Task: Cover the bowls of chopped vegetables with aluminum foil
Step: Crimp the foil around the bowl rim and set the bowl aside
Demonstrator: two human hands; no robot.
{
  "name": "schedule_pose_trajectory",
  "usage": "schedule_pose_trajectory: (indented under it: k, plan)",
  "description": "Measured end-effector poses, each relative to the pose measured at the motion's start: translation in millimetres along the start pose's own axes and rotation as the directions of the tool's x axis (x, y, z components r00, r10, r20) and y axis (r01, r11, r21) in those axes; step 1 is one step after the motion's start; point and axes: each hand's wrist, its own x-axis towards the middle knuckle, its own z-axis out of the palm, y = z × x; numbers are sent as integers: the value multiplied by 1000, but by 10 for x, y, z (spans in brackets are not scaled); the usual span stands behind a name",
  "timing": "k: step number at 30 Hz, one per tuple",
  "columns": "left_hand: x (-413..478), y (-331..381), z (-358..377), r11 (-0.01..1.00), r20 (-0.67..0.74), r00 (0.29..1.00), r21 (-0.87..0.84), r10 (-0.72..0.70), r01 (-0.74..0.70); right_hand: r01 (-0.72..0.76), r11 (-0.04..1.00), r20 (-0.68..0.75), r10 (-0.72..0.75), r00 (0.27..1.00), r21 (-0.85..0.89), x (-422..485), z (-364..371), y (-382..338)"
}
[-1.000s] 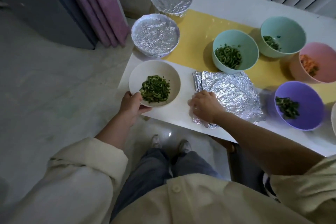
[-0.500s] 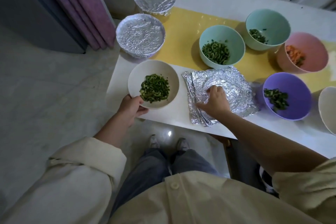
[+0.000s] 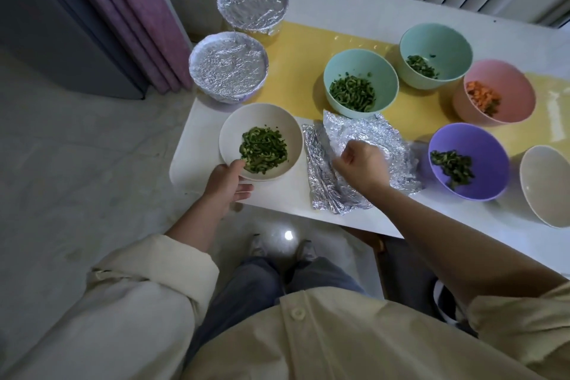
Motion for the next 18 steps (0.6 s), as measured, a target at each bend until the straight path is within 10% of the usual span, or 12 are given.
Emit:
schedule_pose_trajectory:
  k: [12,18]
  plan:
    - [-222,221,18,942,-488,807,227,331,-249,454,887,30,-453,891,-87,-115,-143,-1258]
    - [-269,402,-195,958,-108,968,-153,226,-241,654,756,128,-647,752,-21,-199,341,-1361]
